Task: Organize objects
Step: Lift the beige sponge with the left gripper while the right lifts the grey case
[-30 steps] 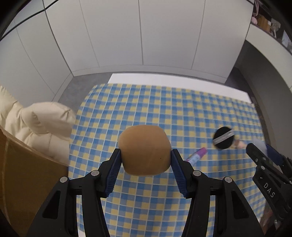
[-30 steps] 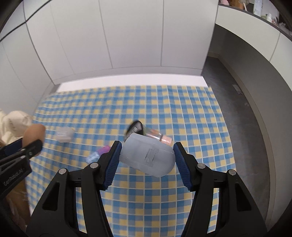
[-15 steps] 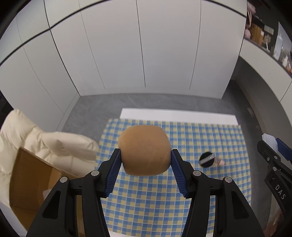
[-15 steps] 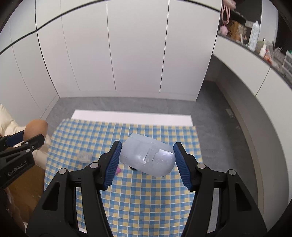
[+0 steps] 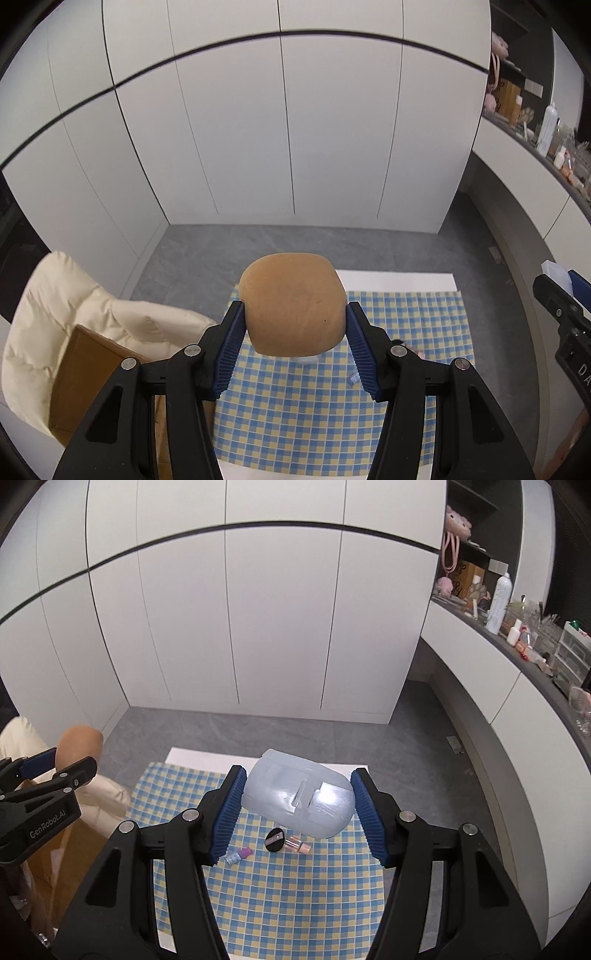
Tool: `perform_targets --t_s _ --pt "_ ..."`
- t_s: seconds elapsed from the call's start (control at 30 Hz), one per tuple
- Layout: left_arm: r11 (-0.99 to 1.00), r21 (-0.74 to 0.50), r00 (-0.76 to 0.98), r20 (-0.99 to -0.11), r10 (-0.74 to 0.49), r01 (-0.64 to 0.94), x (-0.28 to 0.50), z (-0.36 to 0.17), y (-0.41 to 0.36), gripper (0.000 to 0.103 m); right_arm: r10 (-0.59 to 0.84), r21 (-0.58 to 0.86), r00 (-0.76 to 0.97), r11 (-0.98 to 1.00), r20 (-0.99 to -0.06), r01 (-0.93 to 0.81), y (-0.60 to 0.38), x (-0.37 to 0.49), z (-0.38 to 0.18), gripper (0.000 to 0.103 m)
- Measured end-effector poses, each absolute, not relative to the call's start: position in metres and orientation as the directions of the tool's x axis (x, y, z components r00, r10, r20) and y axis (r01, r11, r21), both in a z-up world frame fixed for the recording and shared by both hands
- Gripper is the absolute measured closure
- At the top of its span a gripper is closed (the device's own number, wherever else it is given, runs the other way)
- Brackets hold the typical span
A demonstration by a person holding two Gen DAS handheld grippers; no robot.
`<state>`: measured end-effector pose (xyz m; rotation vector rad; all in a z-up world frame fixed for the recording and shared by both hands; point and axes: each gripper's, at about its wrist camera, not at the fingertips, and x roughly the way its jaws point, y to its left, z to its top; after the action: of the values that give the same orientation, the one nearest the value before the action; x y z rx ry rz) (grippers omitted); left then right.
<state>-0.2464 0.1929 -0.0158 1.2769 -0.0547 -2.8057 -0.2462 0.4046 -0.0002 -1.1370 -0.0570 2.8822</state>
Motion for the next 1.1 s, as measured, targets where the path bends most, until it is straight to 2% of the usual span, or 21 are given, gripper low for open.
perform_targets --t_s 0.27,0.47,1.1 --pt "-0.997 0.046 -0.691 -0.719 -0.072 0.057 -0.225 0.038 0.186 0.048 0.067 -0.065 -0.761 -0.997 -0.645 -0.033 0.408 -0.225 0.055 0.042" --pt "-0.996 0.070 -0.726 -0.681 -0.090 0.058 -0.209 0.069 0.192 0.048 0.083 -0.074 -0.766 -0.996 -0.637 -0.046 0.410 -0.210 0.075 0.042" --pt "-0.996 0.083 -0.717 -0.692 -0.083 0.036 -0.194 0.069 0.207 0.048 0.090 -0.086 -0.762 -0.995 -0.641 -0.045 0.421 -0.187 0.082 0.042"
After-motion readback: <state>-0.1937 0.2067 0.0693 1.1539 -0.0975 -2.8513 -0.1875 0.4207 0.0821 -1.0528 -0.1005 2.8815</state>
